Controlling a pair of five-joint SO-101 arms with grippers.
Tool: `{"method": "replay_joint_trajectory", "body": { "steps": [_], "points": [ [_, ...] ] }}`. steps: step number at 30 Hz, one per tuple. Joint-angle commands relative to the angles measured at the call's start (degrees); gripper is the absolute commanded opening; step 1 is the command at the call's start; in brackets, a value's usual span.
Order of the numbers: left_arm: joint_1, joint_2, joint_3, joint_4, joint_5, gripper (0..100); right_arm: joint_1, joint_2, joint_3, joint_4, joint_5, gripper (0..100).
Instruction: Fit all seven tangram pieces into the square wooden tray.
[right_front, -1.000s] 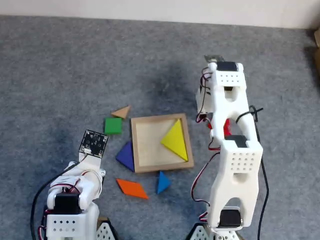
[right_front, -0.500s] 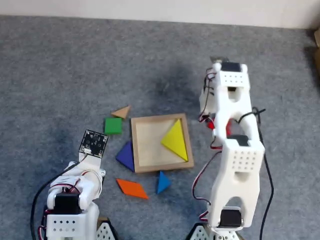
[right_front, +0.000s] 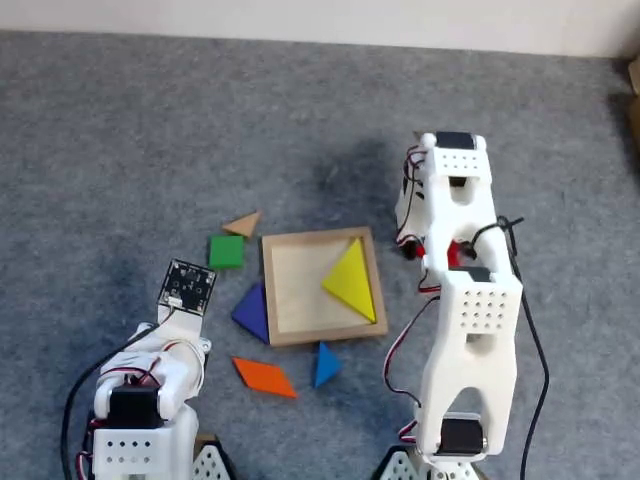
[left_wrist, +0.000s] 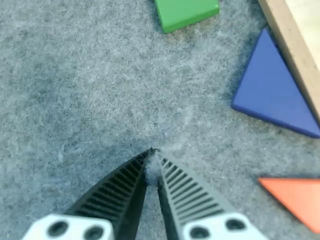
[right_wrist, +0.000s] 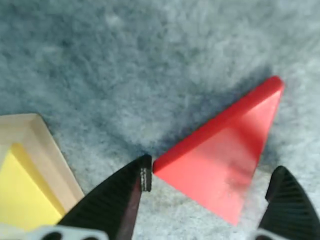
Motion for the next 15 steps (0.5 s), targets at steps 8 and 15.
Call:
{"method": "replay_joint_trajectory", "body": {
  "steps": [8,15],
  "points": [
    [-0.75,-0.66,1.1,0.18,0.62,0,0.84,-0.84,-2.15,-1.98,-0.35,21.3],
    [-0.75,-0.66,1.1,0.18,0.62,0,2.24,-0.92,-2.51,-1.71,-0.35,19.6]
  ]
}}
